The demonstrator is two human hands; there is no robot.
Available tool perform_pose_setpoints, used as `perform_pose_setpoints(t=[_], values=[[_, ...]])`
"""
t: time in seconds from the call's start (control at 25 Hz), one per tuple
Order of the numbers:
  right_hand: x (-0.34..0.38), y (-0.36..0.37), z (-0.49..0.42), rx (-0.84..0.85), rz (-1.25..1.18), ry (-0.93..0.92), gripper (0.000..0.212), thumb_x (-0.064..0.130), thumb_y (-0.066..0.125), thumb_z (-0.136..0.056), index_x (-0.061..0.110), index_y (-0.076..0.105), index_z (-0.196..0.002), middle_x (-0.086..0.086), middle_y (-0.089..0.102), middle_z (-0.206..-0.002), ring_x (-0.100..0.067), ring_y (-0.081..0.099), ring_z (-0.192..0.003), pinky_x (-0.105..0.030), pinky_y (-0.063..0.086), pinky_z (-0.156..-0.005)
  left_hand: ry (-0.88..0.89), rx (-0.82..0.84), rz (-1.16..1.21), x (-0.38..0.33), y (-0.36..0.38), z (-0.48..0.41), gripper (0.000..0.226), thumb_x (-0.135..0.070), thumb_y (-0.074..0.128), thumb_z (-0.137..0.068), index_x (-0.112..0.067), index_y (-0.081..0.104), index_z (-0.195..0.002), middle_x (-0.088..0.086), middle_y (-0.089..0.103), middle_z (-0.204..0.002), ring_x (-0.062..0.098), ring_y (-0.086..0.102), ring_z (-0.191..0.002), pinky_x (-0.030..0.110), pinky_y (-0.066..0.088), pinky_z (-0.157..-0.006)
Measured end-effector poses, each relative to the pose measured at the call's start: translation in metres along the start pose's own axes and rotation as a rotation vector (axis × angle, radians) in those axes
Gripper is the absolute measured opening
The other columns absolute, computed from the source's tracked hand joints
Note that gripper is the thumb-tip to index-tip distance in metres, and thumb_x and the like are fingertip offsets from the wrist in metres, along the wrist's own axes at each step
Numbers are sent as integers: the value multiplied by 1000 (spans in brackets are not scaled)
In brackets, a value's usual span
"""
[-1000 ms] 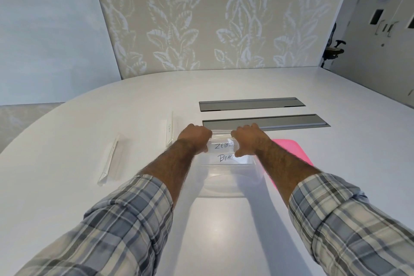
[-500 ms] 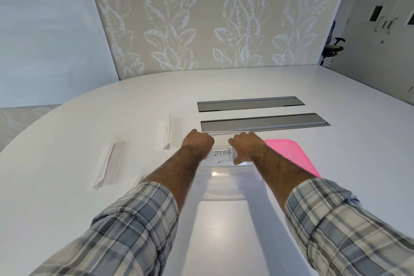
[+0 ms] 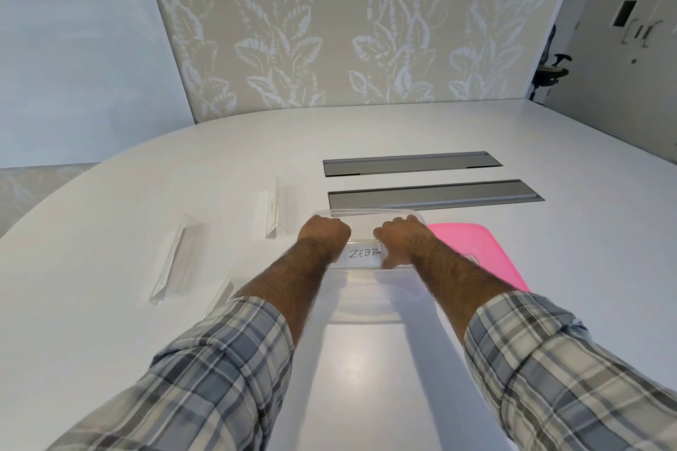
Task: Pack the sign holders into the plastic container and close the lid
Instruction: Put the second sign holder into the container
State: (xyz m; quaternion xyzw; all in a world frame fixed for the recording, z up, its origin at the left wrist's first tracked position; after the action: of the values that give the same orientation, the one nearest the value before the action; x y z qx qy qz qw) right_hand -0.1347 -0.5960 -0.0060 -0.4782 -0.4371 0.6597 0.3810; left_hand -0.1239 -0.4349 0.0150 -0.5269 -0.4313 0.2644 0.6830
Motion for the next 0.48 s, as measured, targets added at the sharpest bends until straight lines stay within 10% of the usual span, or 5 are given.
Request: perform_pose_setpoints(t=[0.48], values=[[-9,-28,1,-122,-140,-16,59,67,58,-78,21,60,-115,1,65,-112,-21,60,-99,-35,49,-82,32,-2,192,16,-15,14,37,-28,67,-89,-16,63,-123,7,63,-124,29,62,-110,36,50,-85]])
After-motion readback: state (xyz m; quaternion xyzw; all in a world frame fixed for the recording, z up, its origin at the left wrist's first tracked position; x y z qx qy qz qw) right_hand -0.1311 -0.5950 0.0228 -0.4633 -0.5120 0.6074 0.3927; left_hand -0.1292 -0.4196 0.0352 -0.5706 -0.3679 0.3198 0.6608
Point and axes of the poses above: each hand's wrist, its own z-axis away from the middle knuckle, its own y-axis out of the palm, x = y × z, the point moved 3 cm from there along -z, towards the middle knuckle
